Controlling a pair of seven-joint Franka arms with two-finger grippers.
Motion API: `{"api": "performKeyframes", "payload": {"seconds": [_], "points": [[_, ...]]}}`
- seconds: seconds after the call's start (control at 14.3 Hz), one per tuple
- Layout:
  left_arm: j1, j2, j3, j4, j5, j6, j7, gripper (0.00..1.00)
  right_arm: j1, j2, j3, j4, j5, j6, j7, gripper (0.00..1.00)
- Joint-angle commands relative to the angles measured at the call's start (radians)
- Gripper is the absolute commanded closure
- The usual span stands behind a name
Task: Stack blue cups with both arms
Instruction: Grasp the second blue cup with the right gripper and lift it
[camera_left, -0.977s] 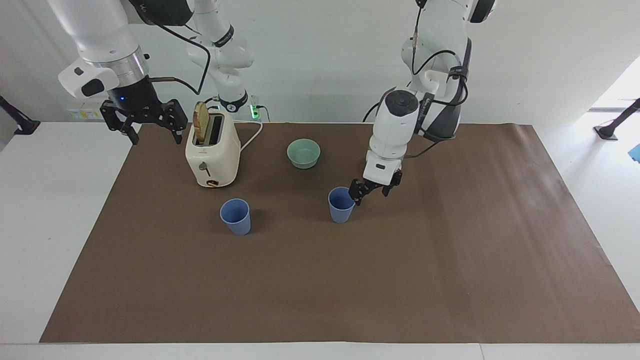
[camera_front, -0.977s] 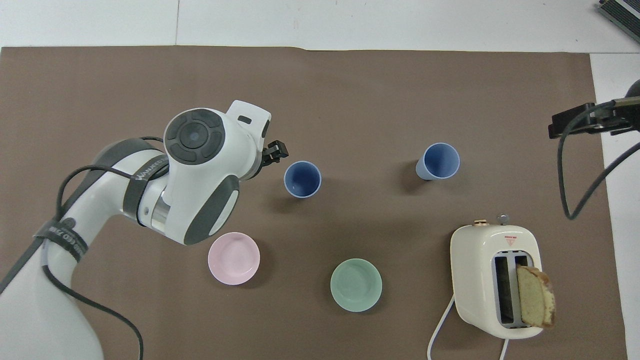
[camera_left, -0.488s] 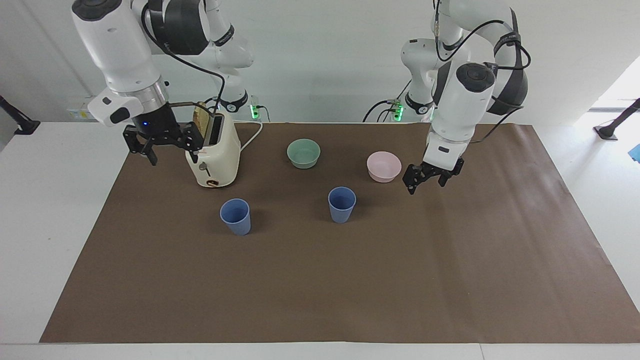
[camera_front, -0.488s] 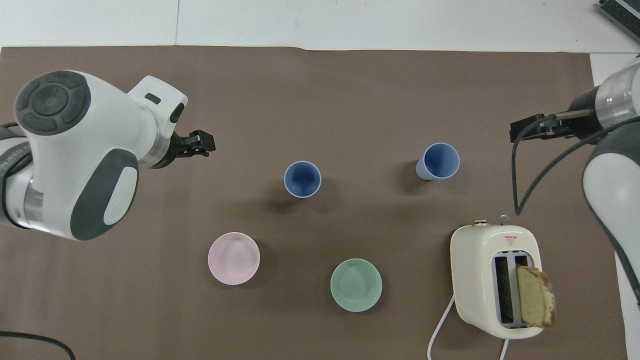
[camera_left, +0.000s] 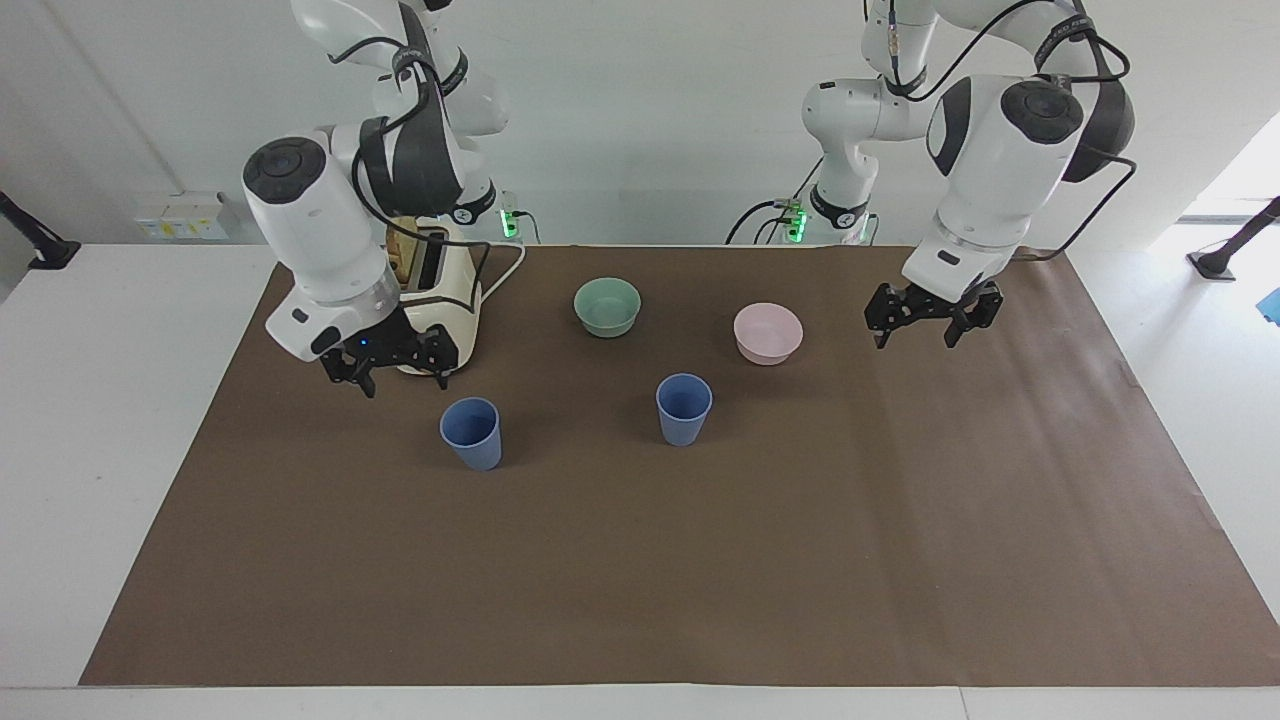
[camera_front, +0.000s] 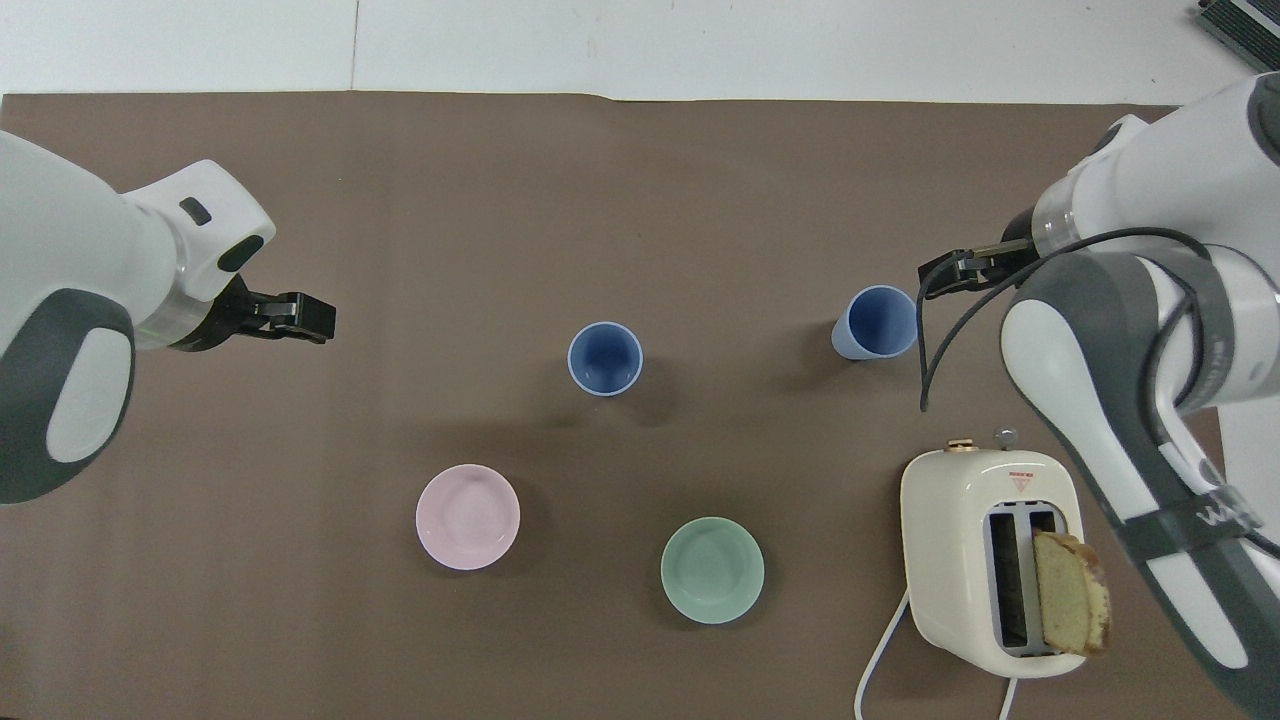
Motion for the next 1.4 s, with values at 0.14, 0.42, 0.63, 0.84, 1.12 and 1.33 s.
{"api": "performKeyframes", "payload": {"seconds": [0.14, 0.42, 0.63, 0.84, 1.12, 1.33], "points": [[0.082, -0.041, -0.003, 0.083, -0.046, -0.133, 0.084, 0.0, 0.005, 0.03, -0.001, -0.066, 0.016, 0.114, -0.025, 0.0], [0.1, -0.077, 0.007, 0.081, -0.051, -0.153, 0.078, 0.0, 0.019, 0.073, -0.001, -0.099, 0.016, 0.178, -0.014, 0.0], [0.098, -0.077, 0.007, 0.083, -0.051, -0.144, 0.079, 0.0, 0.019, 0.076, -0.001, -0.149, 0.016, 0.224, -0.016, 0.0], [0.098, -0.075, 0.007, 0.086, -0.046, -0.147, 0.081, 0.0, 0.019, 0.08, -0.001, -0.177, 0.015, 0.231, -0.025, 0.0], [0.133, -0.095, 0.014, 0.135, -0.051, -0.269, 0.117, 0.0, 0.018, 0.083, -0.001, -0.172, 0.015, 0.231, -0.063, 0.74], [0.136, -0.13, 0.007, 0.1, -0.051, -0.271, 0.171, 0.0, 0.018, 0.089, -0.001, -0.165, -0.002, 0.231, -0.089, 1.0]]}}
